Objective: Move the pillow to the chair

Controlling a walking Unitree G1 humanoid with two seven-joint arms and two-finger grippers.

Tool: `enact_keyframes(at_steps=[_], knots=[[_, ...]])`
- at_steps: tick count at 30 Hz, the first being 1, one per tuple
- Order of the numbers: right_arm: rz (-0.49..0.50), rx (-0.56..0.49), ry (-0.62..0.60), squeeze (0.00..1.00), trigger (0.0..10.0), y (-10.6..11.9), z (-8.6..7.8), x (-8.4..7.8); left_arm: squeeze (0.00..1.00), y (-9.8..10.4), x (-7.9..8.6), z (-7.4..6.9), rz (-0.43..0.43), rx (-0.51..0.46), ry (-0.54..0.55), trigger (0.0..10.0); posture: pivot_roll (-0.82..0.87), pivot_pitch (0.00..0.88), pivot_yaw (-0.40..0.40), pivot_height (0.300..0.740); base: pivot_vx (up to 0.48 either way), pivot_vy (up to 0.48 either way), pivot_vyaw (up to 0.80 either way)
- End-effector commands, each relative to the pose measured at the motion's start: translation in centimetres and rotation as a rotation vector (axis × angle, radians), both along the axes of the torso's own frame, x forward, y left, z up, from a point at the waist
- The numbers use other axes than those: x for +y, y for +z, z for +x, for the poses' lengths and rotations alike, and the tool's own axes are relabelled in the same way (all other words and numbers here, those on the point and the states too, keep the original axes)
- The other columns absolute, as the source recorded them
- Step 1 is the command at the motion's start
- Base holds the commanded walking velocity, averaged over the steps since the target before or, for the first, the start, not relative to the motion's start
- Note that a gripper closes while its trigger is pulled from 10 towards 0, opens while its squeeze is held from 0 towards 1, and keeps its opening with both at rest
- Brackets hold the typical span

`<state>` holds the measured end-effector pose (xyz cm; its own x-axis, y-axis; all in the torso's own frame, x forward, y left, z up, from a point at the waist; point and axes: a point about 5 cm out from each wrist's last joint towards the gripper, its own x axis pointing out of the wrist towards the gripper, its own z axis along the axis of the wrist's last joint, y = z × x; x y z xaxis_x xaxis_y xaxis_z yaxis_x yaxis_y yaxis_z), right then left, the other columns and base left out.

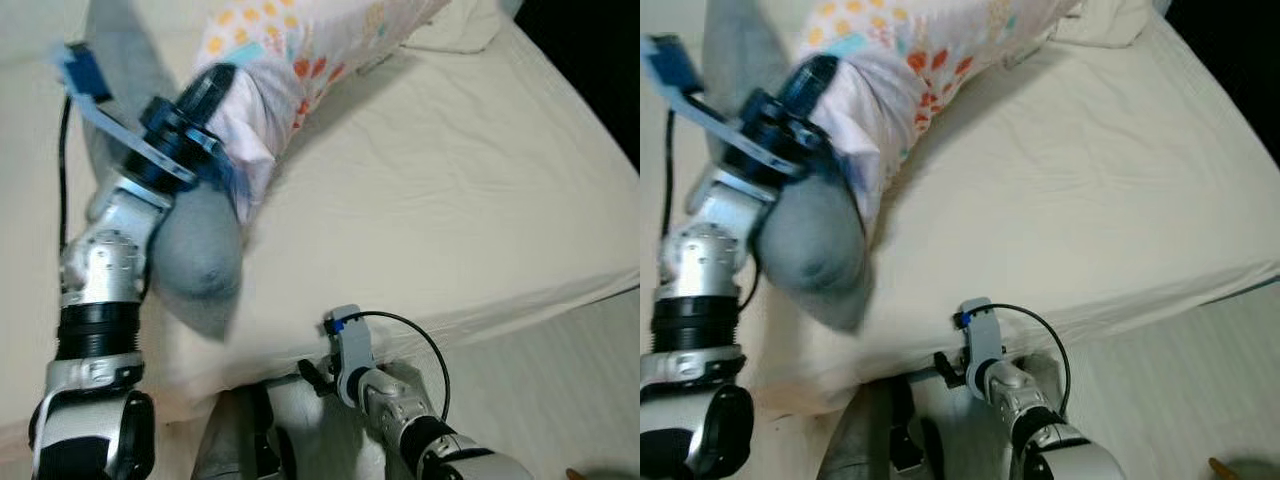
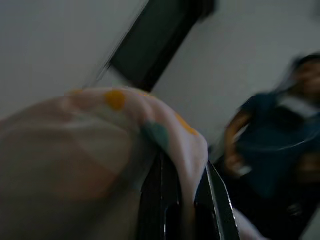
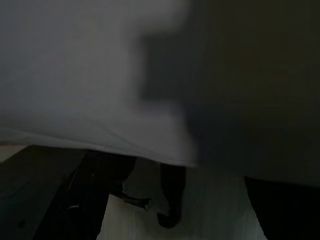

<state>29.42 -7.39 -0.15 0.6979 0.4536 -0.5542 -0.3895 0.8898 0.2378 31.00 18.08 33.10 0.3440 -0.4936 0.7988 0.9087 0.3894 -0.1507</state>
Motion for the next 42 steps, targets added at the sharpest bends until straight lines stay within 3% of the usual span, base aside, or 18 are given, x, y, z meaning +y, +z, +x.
enact_keyframes(at_steps=[1,6,8,12,18,33,37,42], knots=[[0.074,-0.091,-0.035,0.00,10.0,2.0,1.7,0.0,0.00,2.6,0.7,-2.9,-0.035,-0.191,-0.066,0.0,-0.16,0.109,0.035,0.606,0.000,0.000,0.00],[0.088,-0.076,-0.059,0.00,10.0,1.8,1.7,-0.5,0.00,1.3,-0.4,-2.9,0.030,-0.145,-0.064,0.0,-0.15,0.098,0.028,0.621,0.000,0.000,0.00],[0.076,-0.064,-0.079,0.00,10.0,1.6,1.6,-0.9,0.00,-1.5,-2.5,-1.8,0.091,-0.020,-0.033,0.0,-0.15,0.099,0.030,0.636,0.000,0.000,0.00],[0.072,-0.062,-0.090,0.00,10.0,1.5,1.6,-1.0,0.00,-3.5,-4.3,-1.2,0.132,0.065,-0.010,0.0,-0.15,0.099,0.031,0.651,0.000,0.000,0.00],[0.070,-0.062,-0.101,0.00,10.0,1.5,1.6,-1.3,0.00,-4.6,-6.3,-0.7,0.157,0.136,0.000,0.0,-0.15,0.100,0.031,0.681,0.000,0.000,0.00],[0.063,-0.070,-0.108,0.00,10.0,1.6,1.8,-1.6,0.00,-3.6,-6.3,-0.5,0.109,0.142,0.117,0.0,-0.14,0.078,0.030,0.740,0.000,0.000,0.00],[0.054,-0.066,-0.105,0.00,10.0,1.5,1.8,-1.6,0.00,-4.5,-6.0,-0.5,0.107,0.179,0.134,0.0,-0.13,0.068,0.027,0.740,0.000,0.000,0.00],[0.017,-0.050,-0.100,0.00,10.0,1.0,1.4,-2.0,0.00,-7.1,-6.4,-0.4,0.191,0.246,0.155,0.0,-0.13,0.059,0.022,0.740,0.000,0.000,0.00]])
